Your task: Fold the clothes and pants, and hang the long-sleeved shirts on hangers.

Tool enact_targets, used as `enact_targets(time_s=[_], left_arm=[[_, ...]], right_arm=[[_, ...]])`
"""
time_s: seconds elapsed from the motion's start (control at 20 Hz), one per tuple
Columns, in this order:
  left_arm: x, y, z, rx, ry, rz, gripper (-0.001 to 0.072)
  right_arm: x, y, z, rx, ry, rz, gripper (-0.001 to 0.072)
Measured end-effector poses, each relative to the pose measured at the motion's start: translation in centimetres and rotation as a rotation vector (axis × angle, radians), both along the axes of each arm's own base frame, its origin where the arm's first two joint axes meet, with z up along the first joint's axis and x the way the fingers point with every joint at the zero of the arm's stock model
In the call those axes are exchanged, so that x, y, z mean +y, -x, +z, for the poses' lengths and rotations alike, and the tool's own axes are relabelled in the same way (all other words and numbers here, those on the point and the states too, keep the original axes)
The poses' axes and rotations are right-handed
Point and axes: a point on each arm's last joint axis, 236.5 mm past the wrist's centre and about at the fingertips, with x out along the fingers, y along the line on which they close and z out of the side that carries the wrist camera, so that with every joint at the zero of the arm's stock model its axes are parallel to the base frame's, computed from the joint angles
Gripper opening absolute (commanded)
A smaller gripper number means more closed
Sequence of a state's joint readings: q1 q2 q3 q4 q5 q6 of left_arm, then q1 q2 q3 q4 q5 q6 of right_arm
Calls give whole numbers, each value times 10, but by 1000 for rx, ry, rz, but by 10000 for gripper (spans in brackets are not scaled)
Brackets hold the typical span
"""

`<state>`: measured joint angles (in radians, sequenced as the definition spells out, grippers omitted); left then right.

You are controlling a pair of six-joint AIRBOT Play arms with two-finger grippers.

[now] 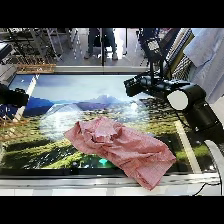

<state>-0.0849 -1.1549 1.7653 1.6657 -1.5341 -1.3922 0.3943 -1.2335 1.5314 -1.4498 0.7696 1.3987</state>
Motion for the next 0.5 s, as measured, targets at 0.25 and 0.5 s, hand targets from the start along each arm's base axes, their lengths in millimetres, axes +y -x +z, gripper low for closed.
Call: enact_targets(time_s=[0.25,0.5], left_arm=[[-55,-6,-74,176,194,-102,503],[-103,-13,-201,403,373,-169,615]], right_arm=[[-19,20,-95,359,-29,-70,607],[36,100,-192,718,-102,134,650]])
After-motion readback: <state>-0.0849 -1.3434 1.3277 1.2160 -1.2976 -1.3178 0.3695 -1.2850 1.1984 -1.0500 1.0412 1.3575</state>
